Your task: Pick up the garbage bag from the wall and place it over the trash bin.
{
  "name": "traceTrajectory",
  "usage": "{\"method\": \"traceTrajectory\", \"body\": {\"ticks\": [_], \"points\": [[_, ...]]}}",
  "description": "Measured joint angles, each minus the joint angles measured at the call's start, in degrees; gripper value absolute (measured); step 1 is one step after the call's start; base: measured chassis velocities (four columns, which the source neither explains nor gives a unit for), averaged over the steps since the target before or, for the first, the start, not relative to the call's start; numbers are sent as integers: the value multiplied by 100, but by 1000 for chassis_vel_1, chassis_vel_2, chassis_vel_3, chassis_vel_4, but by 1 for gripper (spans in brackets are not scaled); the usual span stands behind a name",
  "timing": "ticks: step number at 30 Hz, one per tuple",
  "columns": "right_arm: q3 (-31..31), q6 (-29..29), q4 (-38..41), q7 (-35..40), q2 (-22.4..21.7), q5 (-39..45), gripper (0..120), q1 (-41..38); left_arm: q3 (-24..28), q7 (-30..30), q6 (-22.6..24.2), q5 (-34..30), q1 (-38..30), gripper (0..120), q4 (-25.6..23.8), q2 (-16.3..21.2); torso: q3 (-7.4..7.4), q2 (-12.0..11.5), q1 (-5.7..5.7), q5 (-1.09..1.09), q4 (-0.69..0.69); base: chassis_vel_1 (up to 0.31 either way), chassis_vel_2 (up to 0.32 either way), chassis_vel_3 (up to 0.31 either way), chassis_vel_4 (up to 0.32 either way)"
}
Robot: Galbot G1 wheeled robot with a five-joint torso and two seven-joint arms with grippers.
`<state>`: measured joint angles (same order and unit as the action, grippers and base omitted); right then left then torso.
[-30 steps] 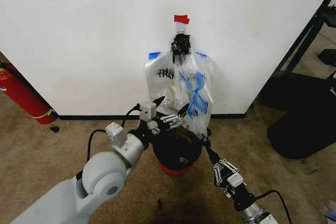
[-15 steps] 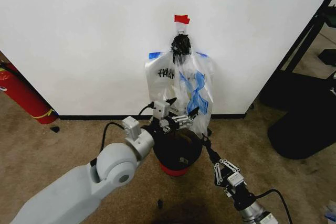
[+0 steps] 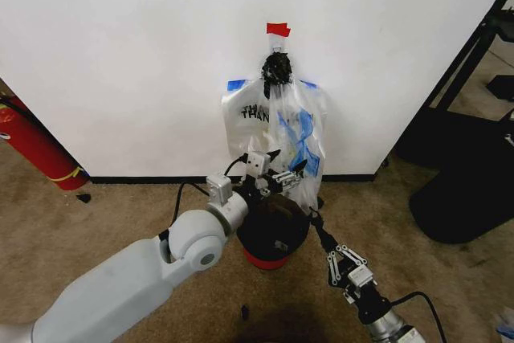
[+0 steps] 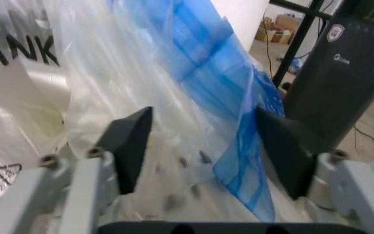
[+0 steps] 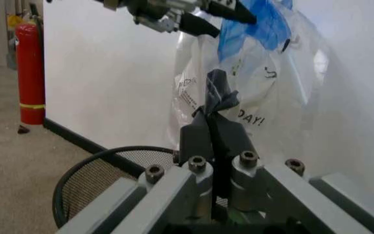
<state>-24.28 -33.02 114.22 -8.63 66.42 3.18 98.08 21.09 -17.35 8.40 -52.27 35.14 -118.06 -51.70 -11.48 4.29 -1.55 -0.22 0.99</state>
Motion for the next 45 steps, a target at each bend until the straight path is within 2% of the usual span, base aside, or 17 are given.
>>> {"method": "traceTrajectory", "body": {"ticks": [3,6,7,8,11,16,23,32,45], "points": [[10,-2,0,-3,14,-1,0,5,16,-23,-41,6,-3,52,41,-6,0,0,0,0,-1,0,0,0,0],[10,-8,-4,-3,10,10,0,4,30,-74,-67,-24,-32,36,72,-36,0,0,0,0,-1,0,0,0,0],[10,-8,-4,-3,10,10,0,4,30,-74,-67,-24,-32,36,72,-36,0,0,0,0,-1,0,0,0,0],[9,-8,-8,-2,0,20,0,-12,58,-91,-73,-41,-59,28,72,-54,0,0,0,0,0,0,0,0,0],[9,-6,-9,-1,-3,26,0,-36,81,-98,-77,-53,-74,22,69,-67,0,0,0,0,0,0,0,0,0],[23,17,-13,11,0,34,0,-81,83,-115,-106,-77,-79,0,38,-74,0,0,0,0,0,0,0,0,0],[27,34,-16,76,0,58,0,-82,15,-153,-132,-94,-20,0,-67,-44,0,0,0,0,0,0,0,0,0],[-21,124,174,212,-30,65,0,72,-319,-259,-158,-117,263,0,-332,-20,0,0,0,0,0,0,0,0,0],[-299,555,599,602,-289,232,43,464,-907,-265,-172,-92,789,0,-626,-81,0,0,0,0,-1,0,0,0,0]]}}
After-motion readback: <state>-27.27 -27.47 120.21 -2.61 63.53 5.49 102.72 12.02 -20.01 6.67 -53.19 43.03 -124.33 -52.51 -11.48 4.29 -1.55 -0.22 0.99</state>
